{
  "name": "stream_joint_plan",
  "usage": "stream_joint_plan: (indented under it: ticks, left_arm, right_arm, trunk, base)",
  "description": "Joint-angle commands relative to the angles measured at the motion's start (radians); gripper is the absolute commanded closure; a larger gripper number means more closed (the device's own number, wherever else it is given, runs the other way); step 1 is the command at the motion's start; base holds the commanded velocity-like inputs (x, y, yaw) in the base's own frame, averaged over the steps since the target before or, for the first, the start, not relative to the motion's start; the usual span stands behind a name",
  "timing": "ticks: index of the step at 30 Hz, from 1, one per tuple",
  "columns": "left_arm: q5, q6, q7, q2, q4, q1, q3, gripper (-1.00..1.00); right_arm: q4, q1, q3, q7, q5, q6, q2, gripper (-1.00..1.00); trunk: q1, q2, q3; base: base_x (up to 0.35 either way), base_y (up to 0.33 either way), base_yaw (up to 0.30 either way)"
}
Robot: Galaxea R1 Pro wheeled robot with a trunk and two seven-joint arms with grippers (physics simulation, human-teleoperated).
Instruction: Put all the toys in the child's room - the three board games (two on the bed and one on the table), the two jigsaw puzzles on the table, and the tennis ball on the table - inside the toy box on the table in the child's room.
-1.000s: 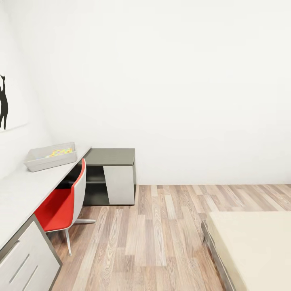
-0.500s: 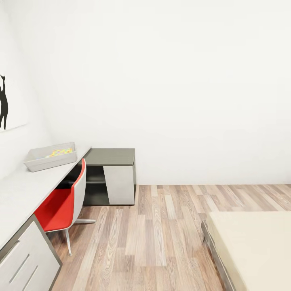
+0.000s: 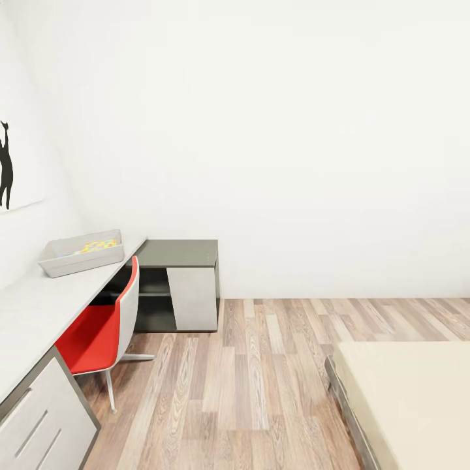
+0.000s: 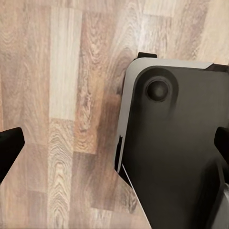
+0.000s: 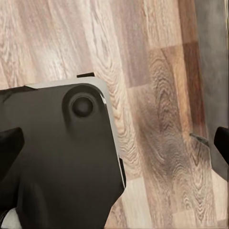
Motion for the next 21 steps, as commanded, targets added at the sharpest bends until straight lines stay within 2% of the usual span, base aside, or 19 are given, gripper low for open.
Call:
stream_joint_plan:
  ticks: [1,6,9,12,15,18,21]
  left_arm:
    - [0.01,-0.001,-0.001,0.0,0.001,-0.001,-0.007,-1.0]
    - [0.007,0.002,-0.001,0.005,0.0,-0.001,-0.009,-1.0]
    - [0.005,-0.003,-0.001,0.016,-0.002,-0.001,-0.008,-1.0]
    - [0.005,-0.005,-0.001,0.015,-0.003,-0.001,-0.003,-1.0]
    - [0.007,-0.006,-0.002,0.001,-0.005,-0.001,0.0,-1.0]
    - [0.007,-0.005,-0.002,-0.039,-0.005,-0.001,0.0,-1.0]
    - [0.006,-0.006,-0.003,-0.068,-0.005,-0.001,-0.001,-1.0]
  right_arm:
    - [-0.001,0.0,0.008,-0.011,-0.005,-0.001,-0.001,-1.0]
    - [-0.001,0.0,0.009,-0.072,-0.005,-0.005,-0.003,-1.0]
    - [-0.001,0.0,0.01,-0.086,-0.004,-0.005,-0.003,-1.0]
    - [-0.002,0.0,0.011,-0.09,-0.004,-0.003,-0.001,-1.0]
    - [-0.002,0.0,0.009,-0.092,-0.005,-0.004,-0.001,-1.0]
    - [-0.003,0.0,0.008,-0.092,-0.004,-0.006,-0.002,-1.0]
    - [-0.003,0.0,0.009,-0.092,-0.004,-0.006,-0.003,-1.0]
  trunk:
    - [0.001,-0.002,-0.002]
    - [0.001,-0.002,-0.002]
    - [0.001,-0.002,-0.002]
    - [0.001,-0.002,-0.002]
    - [0.001,-0.002,-0.002]
    - [0.001,-0.002,-0.002]
    - [0.001,-0.002,-0.002]
  base:
    - [0.0,0.0,0.0]
    - [0.0,0.0,0.0]
    - [0.0,0.0,0.0]
    - [0.0,0.0,0.0]
    - [0.0,0.0,0.0]
    - [0.0,0.0,0.0]
    - [0.0,0.0,0.0]
